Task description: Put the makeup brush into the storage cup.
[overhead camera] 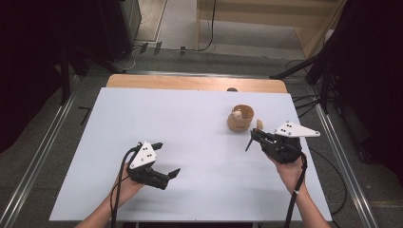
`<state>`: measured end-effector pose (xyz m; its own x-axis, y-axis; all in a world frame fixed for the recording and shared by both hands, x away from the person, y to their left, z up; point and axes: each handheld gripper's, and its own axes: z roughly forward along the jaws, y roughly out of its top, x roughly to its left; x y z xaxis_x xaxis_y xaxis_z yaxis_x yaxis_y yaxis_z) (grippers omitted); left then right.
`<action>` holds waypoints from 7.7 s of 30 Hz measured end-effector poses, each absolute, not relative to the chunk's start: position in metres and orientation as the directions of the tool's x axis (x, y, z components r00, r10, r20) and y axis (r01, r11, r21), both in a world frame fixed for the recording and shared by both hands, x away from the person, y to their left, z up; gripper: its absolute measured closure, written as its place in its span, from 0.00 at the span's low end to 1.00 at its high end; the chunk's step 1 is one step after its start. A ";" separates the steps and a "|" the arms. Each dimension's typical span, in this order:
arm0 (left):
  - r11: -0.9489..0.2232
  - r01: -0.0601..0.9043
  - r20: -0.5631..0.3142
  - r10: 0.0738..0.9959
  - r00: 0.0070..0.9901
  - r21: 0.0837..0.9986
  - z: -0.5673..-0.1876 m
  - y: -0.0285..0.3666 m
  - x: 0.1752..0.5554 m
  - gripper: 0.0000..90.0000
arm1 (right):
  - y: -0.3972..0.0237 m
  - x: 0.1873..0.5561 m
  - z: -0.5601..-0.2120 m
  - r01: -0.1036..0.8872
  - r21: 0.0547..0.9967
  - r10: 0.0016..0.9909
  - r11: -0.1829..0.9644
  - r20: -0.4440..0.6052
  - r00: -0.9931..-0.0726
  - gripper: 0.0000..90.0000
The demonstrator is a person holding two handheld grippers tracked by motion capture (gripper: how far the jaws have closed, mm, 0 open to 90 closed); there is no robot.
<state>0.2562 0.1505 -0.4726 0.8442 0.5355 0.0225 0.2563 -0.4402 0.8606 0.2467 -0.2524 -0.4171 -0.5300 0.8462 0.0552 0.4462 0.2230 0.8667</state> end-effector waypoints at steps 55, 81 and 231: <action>-0.446 0.261 0.024 0.540 0.841 0.856 -0.474 0.149 0.258 0.00 | -0.267 0.270 -0.386 0.469 0.858 0.872 0.210 0.053 -0.487 0.94; -0.445 0.258 0.024 0.537 0.843 0.857 -0.473 0.149 0.257 0.00 | -0.269 0.293 -0.357 0.460 0.866 0.890 0.199 0.037 -0.454 0.94; -0.376 0.255 0.014 0.584 0.812 0.891 -0.461 0.167 0.254 0.00 | -0.246 0.283 -0.404 0.390 0.890 0.834 0.234 0.022 -0.551 0.00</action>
<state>0.2536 0.1665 -0.4612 0.8115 0.5841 0.0141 0.2552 -0.3761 0.8907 0.2829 -0.2461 -0.4041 -0.5513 0.8340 0.0219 0.3900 0.2345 0.8904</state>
